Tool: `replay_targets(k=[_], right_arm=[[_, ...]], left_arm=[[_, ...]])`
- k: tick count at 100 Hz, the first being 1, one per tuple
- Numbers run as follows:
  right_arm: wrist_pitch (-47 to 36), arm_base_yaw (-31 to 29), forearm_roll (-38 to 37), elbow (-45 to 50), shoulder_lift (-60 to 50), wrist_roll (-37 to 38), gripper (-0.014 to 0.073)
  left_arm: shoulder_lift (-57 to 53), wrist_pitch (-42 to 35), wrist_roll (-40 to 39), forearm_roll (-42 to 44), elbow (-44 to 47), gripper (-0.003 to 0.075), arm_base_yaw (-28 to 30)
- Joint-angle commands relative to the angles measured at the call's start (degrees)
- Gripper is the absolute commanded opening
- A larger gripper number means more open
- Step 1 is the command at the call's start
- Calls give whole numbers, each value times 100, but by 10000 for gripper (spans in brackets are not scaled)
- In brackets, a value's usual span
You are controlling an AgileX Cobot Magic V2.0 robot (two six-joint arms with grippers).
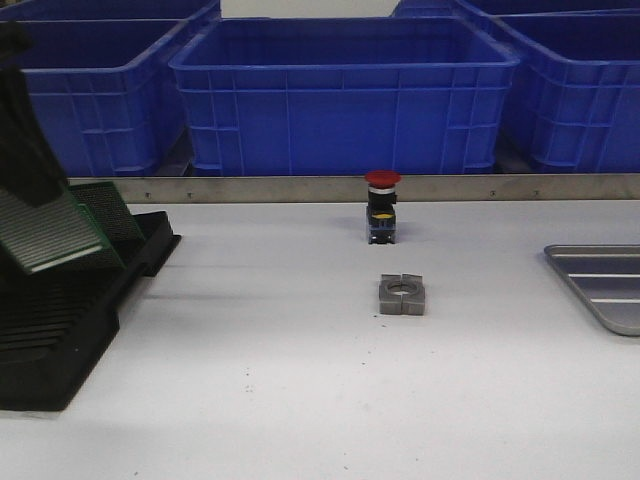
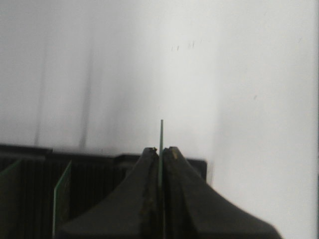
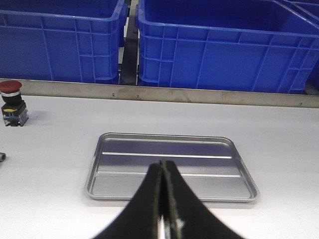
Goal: Place circuit board on tray
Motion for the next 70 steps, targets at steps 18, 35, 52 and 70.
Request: replay_targets(k=[18,35,52,70], right_arm=[[-456,-27,-57,8,-122,-3,-60],[-469,-27,-64,8,-122,-3,-60],[-469,-27,-64,8,-122,-3,-60],[-552,-27,-64,3,-122,-3,-60]], left_arm=[[-100,594,-17,-3066,-278,-17,-35],[-39,544,-17,-3698,-278,-17,-316],[-39,75,-17,-3430,-278,-17,-847],[-39,-191,-17,-3440,-278,-17,-1348]])
